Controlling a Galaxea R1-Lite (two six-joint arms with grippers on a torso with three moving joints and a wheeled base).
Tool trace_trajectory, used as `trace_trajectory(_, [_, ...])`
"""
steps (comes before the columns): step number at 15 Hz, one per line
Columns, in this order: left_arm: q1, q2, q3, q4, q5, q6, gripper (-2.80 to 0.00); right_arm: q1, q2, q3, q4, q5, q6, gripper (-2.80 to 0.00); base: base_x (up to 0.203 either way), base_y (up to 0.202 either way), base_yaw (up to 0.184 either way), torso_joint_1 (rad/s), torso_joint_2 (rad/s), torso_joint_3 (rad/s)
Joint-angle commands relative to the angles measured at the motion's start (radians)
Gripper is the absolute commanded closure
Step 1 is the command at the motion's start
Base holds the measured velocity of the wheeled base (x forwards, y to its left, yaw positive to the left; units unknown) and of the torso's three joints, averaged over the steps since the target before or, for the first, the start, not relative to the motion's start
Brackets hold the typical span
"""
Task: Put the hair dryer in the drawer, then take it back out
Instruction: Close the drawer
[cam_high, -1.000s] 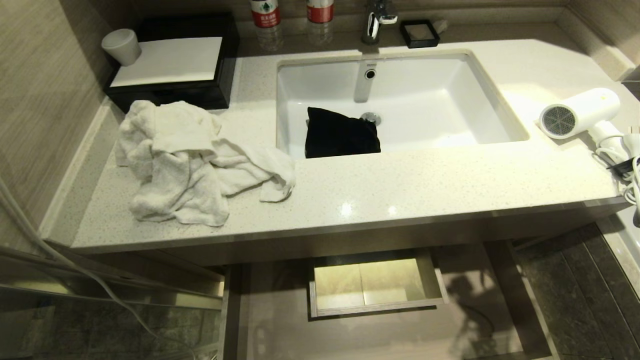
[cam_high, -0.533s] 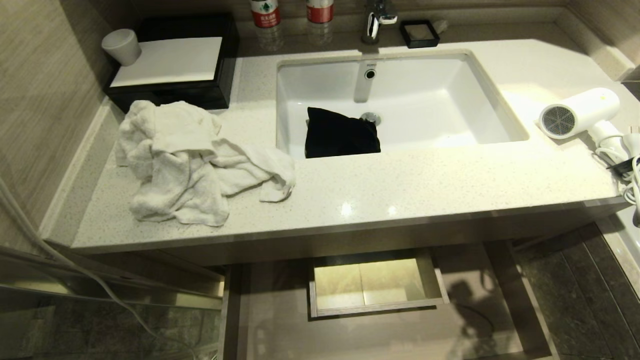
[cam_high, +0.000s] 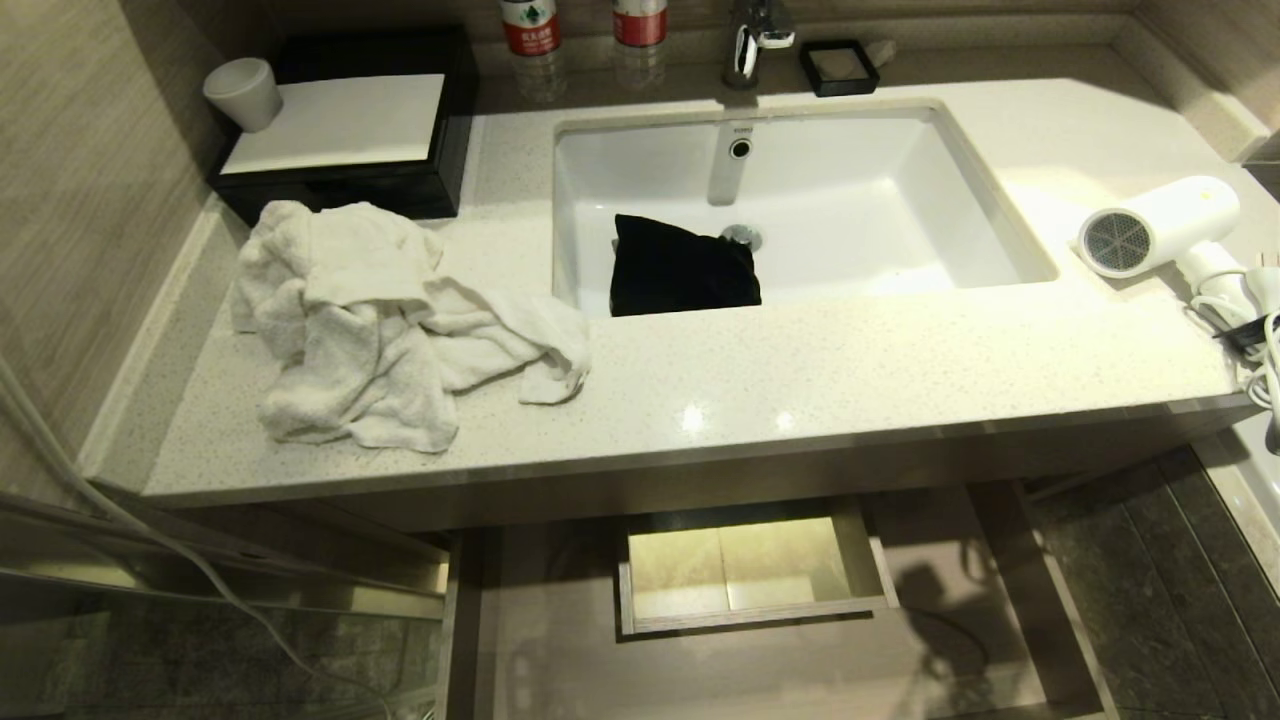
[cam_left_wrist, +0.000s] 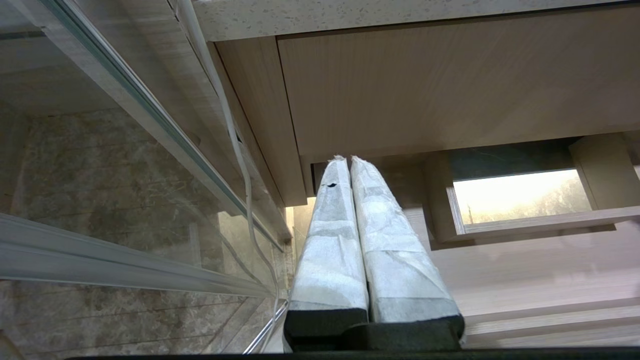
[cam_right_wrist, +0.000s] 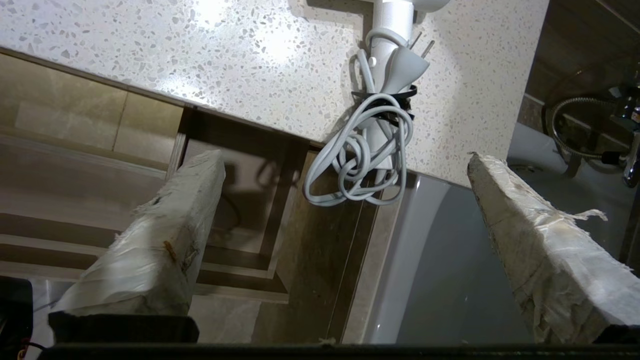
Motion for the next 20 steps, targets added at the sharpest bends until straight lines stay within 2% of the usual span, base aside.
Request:
trace_trajectory(1, [0.000, 0.000, 0.002, 0.000, 0.000, 0.000, 0.00, 0.000, 0.003, -0.002, 0.000, 0.000, -0.005, -2.80, 0.000, 0.000, 0.000, 0.000, 0.00, 0.000])
trace_trajectory(14, [0.000, 0.000, 0.001, 0.000, 0.000, 0.000, 0.00, 0.016, 0.000, -0.007, -0.006, -0.001, -0.005, -2.80, 0.000, 0.000, 0.000, 0.000, 0.00, 0.000])
trace_trajectory(15, [0.000, 0.000, 0.002, 0.000, 0.000, 0.000, 0.00, 0.015, -0.002, -0.001, -0.002, -0.002, -0.002, -1.74, 0.000, 0.000, 0.000, 0.000, 0.00, 0.000])
trace_trajectory(16, [0.000, 0.000, 0.002, 0.000, 0.000, 0.000, 0.00, 0.014, -0.003, -0.001, -0.002, -0.001, -0.002, 0.00, 0.000, 0.000, 0.000, 0.000, 0.00, 0.000])
trace_trajectory(20, [0.000, 0.000, 0.000, 0.000, 0.000, 0.000, 0.00, 0.053, 0.003, 0.008, -0.007, -0.001, -0.016, 0.00, 0.000, 0.000, 0.000, 0.000, 0.00, 0.000])
